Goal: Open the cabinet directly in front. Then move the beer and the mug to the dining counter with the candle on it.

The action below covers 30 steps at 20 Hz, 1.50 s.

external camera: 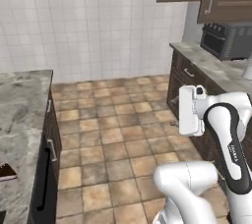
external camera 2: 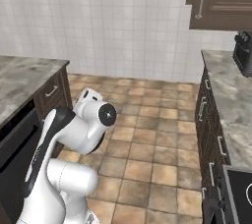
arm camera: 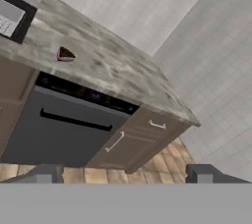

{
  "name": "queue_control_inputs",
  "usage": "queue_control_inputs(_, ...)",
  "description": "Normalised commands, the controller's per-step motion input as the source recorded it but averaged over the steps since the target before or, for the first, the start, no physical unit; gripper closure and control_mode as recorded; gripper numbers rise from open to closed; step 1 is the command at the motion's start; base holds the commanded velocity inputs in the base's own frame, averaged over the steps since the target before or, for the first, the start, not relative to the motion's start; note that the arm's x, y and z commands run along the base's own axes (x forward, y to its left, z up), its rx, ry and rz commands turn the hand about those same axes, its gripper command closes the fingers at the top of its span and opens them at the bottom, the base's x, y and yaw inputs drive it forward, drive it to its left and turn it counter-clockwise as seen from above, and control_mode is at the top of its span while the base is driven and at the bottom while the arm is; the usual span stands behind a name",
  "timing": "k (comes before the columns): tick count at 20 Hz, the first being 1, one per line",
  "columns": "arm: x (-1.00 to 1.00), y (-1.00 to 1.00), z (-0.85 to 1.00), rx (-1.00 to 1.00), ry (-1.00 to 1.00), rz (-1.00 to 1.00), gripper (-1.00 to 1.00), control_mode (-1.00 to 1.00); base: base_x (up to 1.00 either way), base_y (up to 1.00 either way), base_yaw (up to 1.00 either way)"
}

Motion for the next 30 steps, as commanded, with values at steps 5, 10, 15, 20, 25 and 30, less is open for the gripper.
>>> queue_control_inputs(5, 0.00, 0.00, 0.00, 0.00, 0.00, 0.00, -1.00, 1.00, 0.93, 0.55, -0.17)
queue_control_inputs(10, 0.00, 0.00, 0.00, 0.00, 0.00, 0.00, -1.00, 1.00, 0.82, 0.30, -0.18)
queue_control_inputs(15, 0.00, 0.00, 0.00, 0.00, 0.00, 0.00, -1.00, 1.00, 0.73, 0.07, -0.19)
queue_control_inputs(20, 0.00, 0.00, 0.00, 0.00, 0.00, 0.00, -1.00, 1.00, 0.79, 0.17, -0.19)
queue_control_inputs(25, 0.00, 0.00, 0.00, 0.00, 0.00, 0.00, -1.00, 1.00, 0.78, 0.22, -0.18)
queue_control_inputs(30, 0.00, 0.00, 0.00, 0.00, 0.00, 0.00, -1.00, 1.00, 0.65, 0.02, -0.19)
